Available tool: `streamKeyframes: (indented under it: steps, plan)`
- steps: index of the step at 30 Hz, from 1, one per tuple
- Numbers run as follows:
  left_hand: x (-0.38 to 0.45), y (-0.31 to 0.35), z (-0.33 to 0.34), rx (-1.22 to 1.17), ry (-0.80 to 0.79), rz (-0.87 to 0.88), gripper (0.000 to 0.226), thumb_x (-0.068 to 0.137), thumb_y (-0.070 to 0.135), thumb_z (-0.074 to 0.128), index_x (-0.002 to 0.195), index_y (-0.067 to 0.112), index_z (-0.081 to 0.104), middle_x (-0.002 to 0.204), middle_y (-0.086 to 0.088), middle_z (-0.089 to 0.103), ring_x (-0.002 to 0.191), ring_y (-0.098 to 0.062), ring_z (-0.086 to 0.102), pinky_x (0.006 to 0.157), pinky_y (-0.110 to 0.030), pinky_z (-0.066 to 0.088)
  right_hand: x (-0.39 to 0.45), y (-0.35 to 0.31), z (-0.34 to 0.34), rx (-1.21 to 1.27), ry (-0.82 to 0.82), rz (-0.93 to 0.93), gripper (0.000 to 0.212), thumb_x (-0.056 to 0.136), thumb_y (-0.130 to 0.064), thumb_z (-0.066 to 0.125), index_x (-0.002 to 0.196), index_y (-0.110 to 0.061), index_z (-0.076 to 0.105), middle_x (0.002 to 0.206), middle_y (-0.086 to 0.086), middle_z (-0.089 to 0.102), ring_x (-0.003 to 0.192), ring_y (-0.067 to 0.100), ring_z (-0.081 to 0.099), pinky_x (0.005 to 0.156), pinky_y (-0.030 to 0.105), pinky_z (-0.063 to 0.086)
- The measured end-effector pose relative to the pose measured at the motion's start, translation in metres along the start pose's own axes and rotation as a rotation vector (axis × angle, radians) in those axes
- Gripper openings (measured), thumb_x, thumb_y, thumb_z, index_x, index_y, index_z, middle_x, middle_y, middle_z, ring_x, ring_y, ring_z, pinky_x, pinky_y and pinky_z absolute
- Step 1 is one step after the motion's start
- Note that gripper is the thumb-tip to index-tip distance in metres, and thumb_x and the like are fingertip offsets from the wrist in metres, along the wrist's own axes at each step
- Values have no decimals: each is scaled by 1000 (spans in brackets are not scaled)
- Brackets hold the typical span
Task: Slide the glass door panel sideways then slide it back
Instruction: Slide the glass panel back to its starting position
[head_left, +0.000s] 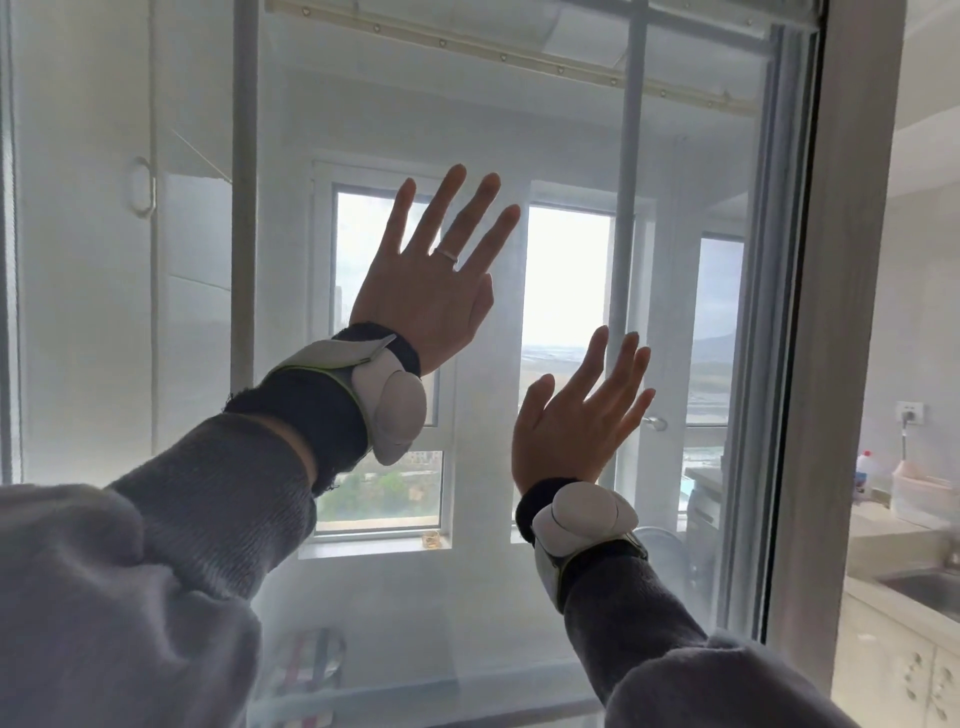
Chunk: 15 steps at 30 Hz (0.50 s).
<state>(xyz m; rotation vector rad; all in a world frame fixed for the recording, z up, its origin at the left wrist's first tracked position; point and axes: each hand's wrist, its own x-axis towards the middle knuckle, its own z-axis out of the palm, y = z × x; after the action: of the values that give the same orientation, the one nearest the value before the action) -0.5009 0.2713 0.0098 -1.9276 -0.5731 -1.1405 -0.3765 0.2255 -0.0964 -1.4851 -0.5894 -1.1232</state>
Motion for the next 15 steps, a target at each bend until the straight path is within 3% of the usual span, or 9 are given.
streamKeyframes:
  steps: [5, 9, 15]
  plan:
    - [5, 11, 2, -13, 7, 14, 60, 94, 37, -4, 153, 23, -3, 162, -6, -5, 148, -30, -5, 118, -56, 3, 5, 11, -2, 11, 21, -9, 74, 93, -49, -3, 142, -8, 34, 151, 20, 30, 141, 38, 23, 113, 61, 18]
    - [10, 23, 1, -30, 0, 8, 71, 85, 40, -16, 153, 23, -4, 162, -6, -5, 148, -30, -5, 118, -56, 4, 11, 22, -2, 0, 35, -11, 74, 94, -50, 0, 141, -8, 37, 151, 19, 32, 140, 38, 26, 113, 60, 18]
    - [18, 40, 5, -52, 16, 8, 64, 92, 40, -6, 153, 23, -3, 162, -6, -6, 148, -30, -6, 118, -56, 1, 22, 40, -4, -21, 48, -13, 75, 93, -53, 2, 140, -9, 40, 150, 18, 33, 140, 37, 28, 113, 59, 17]
